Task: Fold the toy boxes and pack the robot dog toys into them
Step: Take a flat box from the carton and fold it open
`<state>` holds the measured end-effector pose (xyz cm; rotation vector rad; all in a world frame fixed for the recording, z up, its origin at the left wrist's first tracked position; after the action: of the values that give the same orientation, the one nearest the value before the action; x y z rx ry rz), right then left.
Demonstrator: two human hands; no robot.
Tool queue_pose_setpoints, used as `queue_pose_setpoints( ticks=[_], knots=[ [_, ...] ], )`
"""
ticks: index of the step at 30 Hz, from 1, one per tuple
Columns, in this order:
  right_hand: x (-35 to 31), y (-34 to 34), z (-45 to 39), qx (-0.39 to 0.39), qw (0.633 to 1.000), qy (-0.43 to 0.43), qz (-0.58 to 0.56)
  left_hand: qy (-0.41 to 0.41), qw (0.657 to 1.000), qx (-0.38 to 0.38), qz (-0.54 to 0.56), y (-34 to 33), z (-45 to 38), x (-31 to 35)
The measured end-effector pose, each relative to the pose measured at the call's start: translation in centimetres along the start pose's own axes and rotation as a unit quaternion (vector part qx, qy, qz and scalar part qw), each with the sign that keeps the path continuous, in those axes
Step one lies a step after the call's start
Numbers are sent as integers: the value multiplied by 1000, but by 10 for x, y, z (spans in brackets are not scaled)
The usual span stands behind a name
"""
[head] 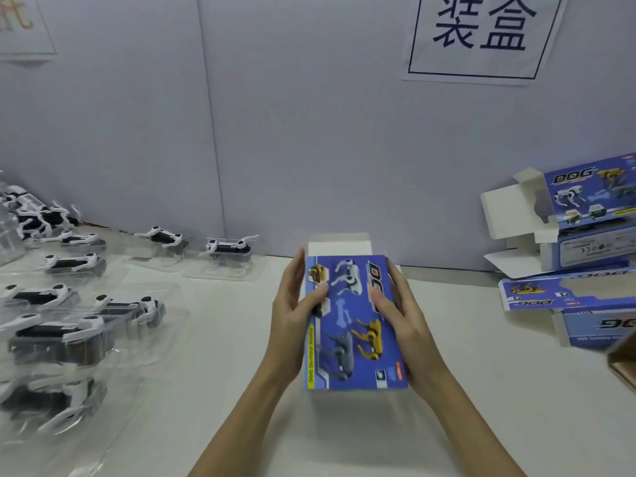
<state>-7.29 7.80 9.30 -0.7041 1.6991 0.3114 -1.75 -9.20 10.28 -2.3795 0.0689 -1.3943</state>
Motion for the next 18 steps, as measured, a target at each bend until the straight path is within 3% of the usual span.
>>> queue_pose_setpoints(
  ticks=[3, 8, 15, 18],
  knots=[
    [-7, 2, 5, 8, 1000, 11, -2, 1, 997, -68, -27, -17, 2, -2],
    [-20, 4, 7, 20, 998, 48, 26, 11, 993, -102, -53, -31, 9, -2],
    [-34, 8, 8, 67, 994, 74, 38, -36, 995, -5, -90, -29, 14, 17],
    [-37, 12, 12, 77, 993, 91, 14, 17, 999, -34, -36, -29, 10, 13]
  ],
)
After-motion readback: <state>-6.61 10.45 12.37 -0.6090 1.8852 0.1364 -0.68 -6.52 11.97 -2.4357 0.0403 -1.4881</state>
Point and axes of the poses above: each hand's wrist, its own z-axis away from the middle knuckle, its own y-axis out of the back of the hand, x = y × z, the point moved 10 cm from there along -z, towards the middle knuckle, and after that the axes turned 8 degrees about -x, right-handed, at the moved point
